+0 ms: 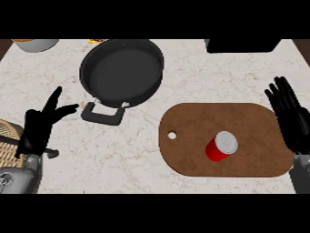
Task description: Pick the can from the cutting board and place it in the pot
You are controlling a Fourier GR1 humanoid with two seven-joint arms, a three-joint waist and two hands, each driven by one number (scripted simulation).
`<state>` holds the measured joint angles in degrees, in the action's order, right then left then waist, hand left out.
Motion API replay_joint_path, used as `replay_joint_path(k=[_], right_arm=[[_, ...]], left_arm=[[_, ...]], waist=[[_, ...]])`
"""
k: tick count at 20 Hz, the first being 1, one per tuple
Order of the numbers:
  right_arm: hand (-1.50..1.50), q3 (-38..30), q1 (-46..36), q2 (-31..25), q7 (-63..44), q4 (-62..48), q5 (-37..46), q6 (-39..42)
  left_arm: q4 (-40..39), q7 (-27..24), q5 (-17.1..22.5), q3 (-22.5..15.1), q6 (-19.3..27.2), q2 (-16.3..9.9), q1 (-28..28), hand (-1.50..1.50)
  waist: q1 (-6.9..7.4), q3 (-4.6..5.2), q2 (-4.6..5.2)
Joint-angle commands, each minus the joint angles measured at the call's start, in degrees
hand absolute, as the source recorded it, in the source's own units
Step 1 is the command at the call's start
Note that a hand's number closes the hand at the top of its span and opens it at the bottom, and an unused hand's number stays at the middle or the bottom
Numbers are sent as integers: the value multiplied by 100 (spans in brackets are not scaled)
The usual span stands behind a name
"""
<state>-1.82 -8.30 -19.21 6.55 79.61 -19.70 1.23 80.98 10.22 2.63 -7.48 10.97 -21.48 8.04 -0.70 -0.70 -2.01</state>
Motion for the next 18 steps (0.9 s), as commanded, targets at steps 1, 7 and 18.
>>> replay_joint_path(k=[1,7,18], right_arm=[[150,-18,546,145,-557,880,174,-784],[150,-357,1621,-1388,-882,50,1978,-1906],[-150,-62,2743,-717,-1041,1769,3303,-3747]], left_arm=[[424,-34,-143,27,3,-140,-299,0],[-84,-625,855,331,-324,-390,-337,0],[525,15,74,620,-200,-262,-560,0]], waist=[[19,74,161],[-137,249,245],[-34,130,107]])
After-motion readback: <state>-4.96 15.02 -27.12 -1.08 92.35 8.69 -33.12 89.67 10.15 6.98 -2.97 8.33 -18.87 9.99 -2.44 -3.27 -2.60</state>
